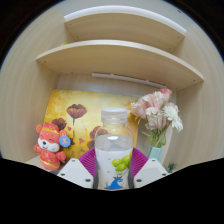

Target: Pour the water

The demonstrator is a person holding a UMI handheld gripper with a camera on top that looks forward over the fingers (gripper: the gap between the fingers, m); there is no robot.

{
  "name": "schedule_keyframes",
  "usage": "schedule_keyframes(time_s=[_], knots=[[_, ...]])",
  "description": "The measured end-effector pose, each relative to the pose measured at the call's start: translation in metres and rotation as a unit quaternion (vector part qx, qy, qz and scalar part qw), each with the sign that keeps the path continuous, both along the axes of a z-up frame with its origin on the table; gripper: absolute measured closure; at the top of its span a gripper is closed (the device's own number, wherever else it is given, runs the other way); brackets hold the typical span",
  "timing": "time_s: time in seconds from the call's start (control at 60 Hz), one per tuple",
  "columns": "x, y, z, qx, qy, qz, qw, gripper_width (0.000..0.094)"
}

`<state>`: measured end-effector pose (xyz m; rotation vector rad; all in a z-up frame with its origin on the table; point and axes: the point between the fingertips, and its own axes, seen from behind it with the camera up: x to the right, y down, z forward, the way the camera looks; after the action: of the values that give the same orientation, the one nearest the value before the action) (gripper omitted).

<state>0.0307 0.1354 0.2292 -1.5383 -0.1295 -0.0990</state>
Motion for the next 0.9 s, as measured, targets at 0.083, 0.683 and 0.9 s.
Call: schedule_keyframes(time_s=[0.083, 0.683, 0.9], knots=[[0.005, 0.009, -0.047, -0.038, 0.044, 0.008, 0.998, 0.0530], [0.007, 0.012, -0.148, -0.096, 0.071, 0.012, 0.993, 0.0408], [0.020, -0.022, -0.171, -0.141, 0.059, -0.026, 0.988, 0.0133]])
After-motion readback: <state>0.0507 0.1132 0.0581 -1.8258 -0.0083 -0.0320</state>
